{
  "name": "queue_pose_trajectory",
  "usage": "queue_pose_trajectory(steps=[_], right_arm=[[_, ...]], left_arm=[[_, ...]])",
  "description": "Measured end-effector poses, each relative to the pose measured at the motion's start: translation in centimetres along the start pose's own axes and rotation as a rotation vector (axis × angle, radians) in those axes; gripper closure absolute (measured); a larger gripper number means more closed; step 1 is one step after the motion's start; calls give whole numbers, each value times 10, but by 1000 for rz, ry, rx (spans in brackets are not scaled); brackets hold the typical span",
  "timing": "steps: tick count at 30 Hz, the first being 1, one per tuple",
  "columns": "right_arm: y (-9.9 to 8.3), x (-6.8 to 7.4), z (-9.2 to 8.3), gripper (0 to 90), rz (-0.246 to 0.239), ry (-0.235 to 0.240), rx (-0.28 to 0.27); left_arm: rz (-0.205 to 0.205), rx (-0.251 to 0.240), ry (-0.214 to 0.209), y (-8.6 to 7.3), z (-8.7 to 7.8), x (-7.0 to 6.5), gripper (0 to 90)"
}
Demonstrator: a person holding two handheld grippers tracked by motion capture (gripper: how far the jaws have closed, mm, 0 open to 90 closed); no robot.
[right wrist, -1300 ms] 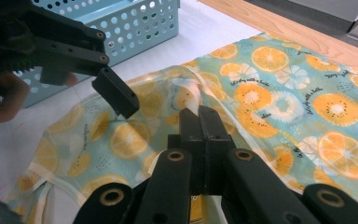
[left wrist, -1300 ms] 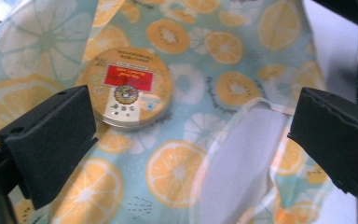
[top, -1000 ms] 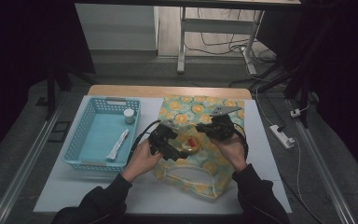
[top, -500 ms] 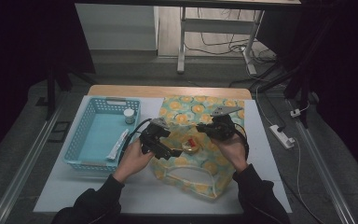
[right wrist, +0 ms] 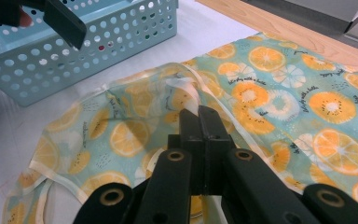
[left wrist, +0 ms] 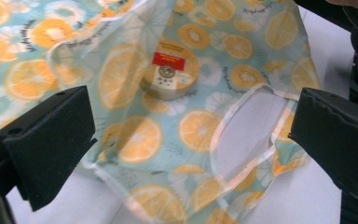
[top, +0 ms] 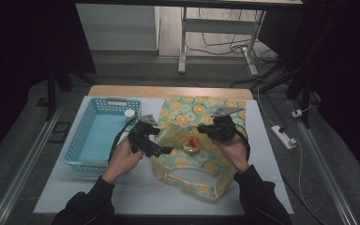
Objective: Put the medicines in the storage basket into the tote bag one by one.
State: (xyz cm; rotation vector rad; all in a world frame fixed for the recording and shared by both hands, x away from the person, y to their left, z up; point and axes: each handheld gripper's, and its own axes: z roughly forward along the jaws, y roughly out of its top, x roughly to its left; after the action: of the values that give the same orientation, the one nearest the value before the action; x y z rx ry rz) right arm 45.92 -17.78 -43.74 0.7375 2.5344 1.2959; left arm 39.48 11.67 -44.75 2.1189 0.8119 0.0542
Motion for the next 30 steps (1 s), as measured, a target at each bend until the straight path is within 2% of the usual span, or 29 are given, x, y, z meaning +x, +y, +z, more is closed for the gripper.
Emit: queue_pose_trajectory(steps=[9, 16, 20, 22, 25, 30], right_arm=[[-1, 0, 0, 900, 0, -3, 3], [-1, 0, -1, 900, -2, -4, 1], [0, 0, -1, 900, -3, -5, 2], [0, 1, -1, 900, -4, -4, 2], [0, 1, 0, 900, -5, -4, 2], [0, 0, -1, 900, -4, -4, -1]], left_arm=[[-18, 0, 66, -7, -16, 9, 0], [-44, -20, 116, -12, -32, 19, 0], [-66, -34, 143, -16, -42, 25, 0], [-89, -23, 160, -18, -46, 29, 0], [-89, -2, 224, -21, -52, 34, 0], [-119, 10, 292, -29, -62, 47, 1]])
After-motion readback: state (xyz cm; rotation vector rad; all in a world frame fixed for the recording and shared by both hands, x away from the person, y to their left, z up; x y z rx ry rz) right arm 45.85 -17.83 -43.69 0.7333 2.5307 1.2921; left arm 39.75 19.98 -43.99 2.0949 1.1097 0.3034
